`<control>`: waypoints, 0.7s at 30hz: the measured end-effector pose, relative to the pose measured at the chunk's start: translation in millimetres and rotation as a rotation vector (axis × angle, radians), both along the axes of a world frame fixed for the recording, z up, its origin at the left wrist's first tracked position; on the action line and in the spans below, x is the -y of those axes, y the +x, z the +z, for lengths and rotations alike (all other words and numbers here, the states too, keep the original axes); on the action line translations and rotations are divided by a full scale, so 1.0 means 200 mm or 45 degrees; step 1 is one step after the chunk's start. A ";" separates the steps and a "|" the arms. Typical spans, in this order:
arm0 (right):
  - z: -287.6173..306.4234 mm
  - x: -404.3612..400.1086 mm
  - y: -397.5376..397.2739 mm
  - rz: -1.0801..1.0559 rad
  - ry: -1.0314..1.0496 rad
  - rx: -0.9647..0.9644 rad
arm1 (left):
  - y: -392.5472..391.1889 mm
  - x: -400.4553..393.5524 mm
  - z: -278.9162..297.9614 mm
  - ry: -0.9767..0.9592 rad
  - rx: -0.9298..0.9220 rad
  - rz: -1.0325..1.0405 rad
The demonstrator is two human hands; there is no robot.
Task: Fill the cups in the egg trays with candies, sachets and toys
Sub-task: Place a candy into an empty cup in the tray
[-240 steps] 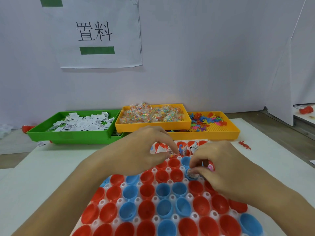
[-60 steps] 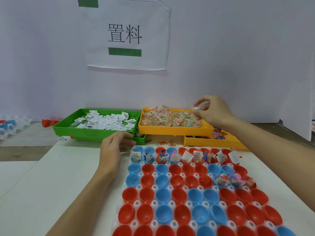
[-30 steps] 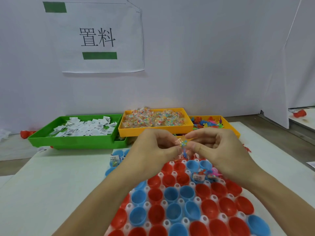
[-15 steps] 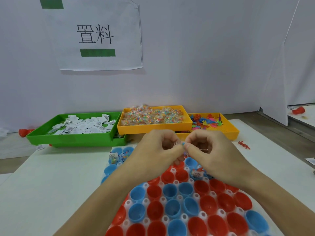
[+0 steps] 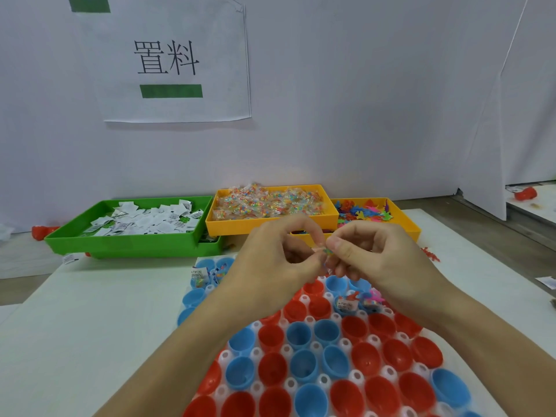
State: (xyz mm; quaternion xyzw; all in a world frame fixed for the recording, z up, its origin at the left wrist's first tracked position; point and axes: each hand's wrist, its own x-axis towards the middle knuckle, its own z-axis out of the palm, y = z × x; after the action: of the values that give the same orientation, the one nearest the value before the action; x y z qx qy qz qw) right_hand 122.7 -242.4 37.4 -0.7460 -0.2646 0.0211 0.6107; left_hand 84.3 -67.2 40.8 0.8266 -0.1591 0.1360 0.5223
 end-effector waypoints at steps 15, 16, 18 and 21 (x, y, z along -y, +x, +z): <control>0.00 0.00 0.00 0.030 0.129 -0.158 | 0.00 0.00 0.01 0.112 0.229 0.057; 0.00 0.00 -0.01 0.017 0.116 -0.138 | 0.00 0.00 0.01 0.126 0.229 0.066; 0.00 0.01 -0.01 -0.009 0.100 -0.098 | 0.00 -0.01 0.01 0.111 0.176 0.067; -0.01 0.00 -0.01 -0.049 0.084 -0.055 | -0.01 -0.01 0.01 0.046 0.053 0.016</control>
State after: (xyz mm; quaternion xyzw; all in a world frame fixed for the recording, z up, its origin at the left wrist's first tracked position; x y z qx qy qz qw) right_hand 121.5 -243.4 35.0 -0.7299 -0.2375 0.0170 0.6408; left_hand 82.6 -64.6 43.7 0.8339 -0.1670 0.1536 0.5031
